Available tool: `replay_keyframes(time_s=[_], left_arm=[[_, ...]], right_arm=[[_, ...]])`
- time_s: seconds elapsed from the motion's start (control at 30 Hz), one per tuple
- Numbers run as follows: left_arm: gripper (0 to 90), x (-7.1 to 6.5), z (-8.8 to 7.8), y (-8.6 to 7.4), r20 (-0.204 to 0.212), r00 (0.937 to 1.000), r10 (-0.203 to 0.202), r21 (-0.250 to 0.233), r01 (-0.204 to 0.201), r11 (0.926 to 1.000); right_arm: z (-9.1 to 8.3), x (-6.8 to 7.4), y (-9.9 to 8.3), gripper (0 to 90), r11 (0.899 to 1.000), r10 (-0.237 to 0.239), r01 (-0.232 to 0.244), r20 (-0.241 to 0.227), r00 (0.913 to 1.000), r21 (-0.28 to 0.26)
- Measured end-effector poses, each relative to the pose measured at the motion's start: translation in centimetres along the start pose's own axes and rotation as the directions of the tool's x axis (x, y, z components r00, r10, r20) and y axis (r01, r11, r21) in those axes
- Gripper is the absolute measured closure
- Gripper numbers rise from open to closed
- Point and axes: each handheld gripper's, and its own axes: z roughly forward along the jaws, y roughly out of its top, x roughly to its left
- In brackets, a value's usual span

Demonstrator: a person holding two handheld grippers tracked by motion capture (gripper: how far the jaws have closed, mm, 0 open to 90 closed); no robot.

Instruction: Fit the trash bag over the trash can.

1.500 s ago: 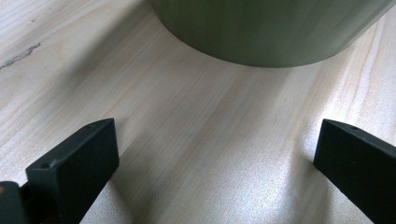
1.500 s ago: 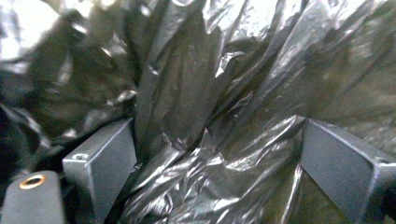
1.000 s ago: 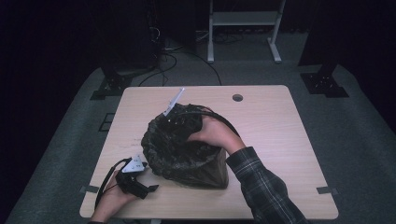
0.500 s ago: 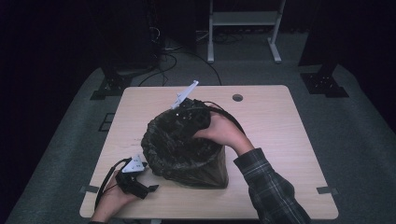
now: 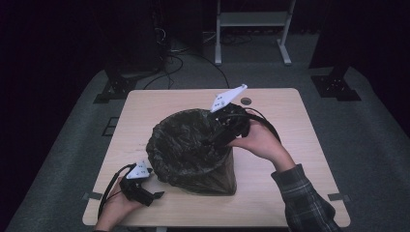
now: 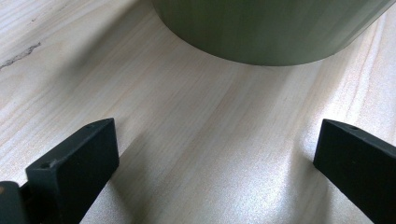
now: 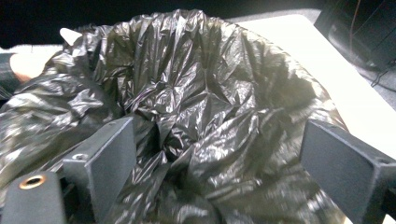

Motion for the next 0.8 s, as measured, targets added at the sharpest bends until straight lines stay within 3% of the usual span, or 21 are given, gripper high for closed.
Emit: replay_keyframes(time_s=[0.43,0.8], left_arm=[[0.0,0.0,0.0,0.0,0.0,1.0,0.002,0.001,-0.002,1.0],[0.0,0.0,0.0,0.0,0.0,1.0,0.001,0.001,-0.001,1.0]], right_arm=[[-3.5,0.5,-4.3,10.3,0.997,0.033,-0.031,0.027,0.9991,-0.066],[-3.8,1.6,-8.4,10.3,0.996,0.058,-0.055,0.039,0.9975,-0.075]])
